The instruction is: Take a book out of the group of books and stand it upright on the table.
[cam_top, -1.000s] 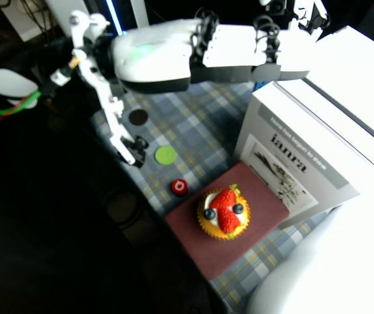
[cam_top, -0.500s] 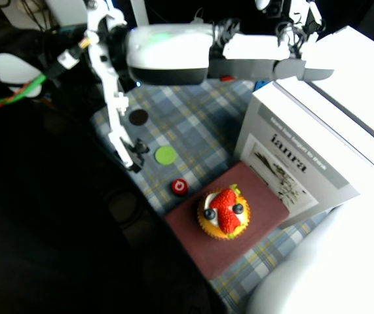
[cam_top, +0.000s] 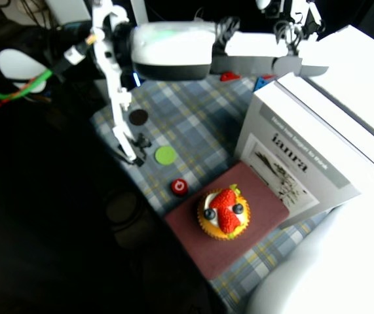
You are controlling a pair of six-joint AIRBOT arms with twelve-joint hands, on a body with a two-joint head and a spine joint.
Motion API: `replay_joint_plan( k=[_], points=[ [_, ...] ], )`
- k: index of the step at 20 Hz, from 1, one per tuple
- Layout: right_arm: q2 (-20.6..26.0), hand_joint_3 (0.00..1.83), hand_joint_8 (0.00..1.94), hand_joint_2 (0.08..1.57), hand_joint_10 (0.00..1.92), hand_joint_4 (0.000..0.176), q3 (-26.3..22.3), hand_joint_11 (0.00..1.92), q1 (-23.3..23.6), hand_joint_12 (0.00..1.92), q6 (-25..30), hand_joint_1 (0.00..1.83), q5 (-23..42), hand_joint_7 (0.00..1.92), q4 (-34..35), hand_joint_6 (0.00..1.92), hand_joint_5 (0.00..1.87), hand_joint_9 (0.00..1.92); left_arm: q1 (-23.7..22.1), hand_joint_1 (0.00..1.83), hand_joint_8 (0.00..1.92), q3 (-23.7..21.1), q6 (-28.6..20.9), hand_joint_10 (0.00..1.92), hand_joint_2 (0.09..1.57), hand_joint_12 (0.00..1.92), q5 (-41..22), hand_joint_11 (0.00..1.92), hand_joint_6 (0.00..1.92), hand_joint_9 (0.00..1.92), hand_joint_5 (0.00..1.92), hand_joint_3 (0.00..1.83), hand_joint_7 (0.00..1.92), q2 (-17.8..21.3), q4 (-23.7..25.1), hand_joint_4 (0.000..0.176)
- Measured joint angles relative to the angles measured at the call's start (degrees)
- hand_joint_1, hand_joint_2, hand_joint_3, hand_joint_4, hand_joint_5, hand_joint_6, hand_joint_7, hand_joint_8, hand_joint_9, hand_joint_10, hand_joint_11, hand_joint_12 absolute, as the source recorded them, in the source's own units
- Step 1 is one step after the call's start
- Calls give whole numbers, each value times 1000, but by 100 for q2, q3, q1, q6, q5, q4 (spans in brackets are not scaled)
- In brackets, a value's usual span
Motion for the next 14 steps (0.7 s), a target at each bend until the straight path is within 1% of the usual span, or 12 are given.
replay_joint_plan(
  k=[1,2,3,5,6,7,8,11,12,14],
  points=[
    [0,3,0,1075,0,176,0,0,0,0,0,0,2,0,20,0,226,0,39,91,0,0,-59,0,1476,716,-50,0,0,602,444,0,582,-11,0,81],
    [0,3,0,1075,0,176,0,0,0,0,0,0,2,0,26,0,226,0,39,91,0,0,-63,0,1476,716,-50,0,0,602,444,0,582,-11,0,81],
    [0,6,0,1082,0,176,0,0,0,0,0,0,0,0,39,0,216,0,52,93,2,0,-74,5,1480,723,-57,18,4,612,451,0,588,-11,-13,76],
    [0,8,0,1090,0,176,0,0,-28,0,0,0,11,0,66,5,226,0,52,90,6,0,-76,8,1485,726,-72,18,7,620,462,2,596,-11,-33,76],
    [0,7,0,1089,0,176,-2,0,-52,0,2,0,24,0,90,7,234,0,52,60,3,0,-81,3,1490,741,-76,3,4,611,462,3,598,-11,-31,77],
    [0,5,0,1087,0,176,-2,0,-66,0,0,0,52,0,120,9,239,0,52,72,2,0,-90,4,1488,759,-79,0,3,619,470,0,600,-11,-31,70],
    [0,7,0,1092,0,176,-2,0,-101,0,0,0,79,0,157,11,249,0,63,89,2,0,-98,6,1488,783,-85,0,3,628,477,0,605,-11,-31,58],
    [11,6,0,1093,0,176,-39,0,-212,0,4,0,208,0,258,12,256,0,109,86,0,0,-120,0,1488,712,-87,0,0,609,468,0,592,-11,-37,66],
    [11,6,0,1094,0,176,-44,0,-249,0,7,0,251,0,284,12,257,0,120,87,0,-2,-131,0,1491,711,-103,0,0,606,465,2,588,-11,-39,62],
    [11,0,0,1080,0,176,-52,0,-278,0,31,0,291,0,306,14,270,0,197,99,1,-2,-184,0,1488,744,-153,0,0,606,456,0,579,-11,-44,60]
  ],
)
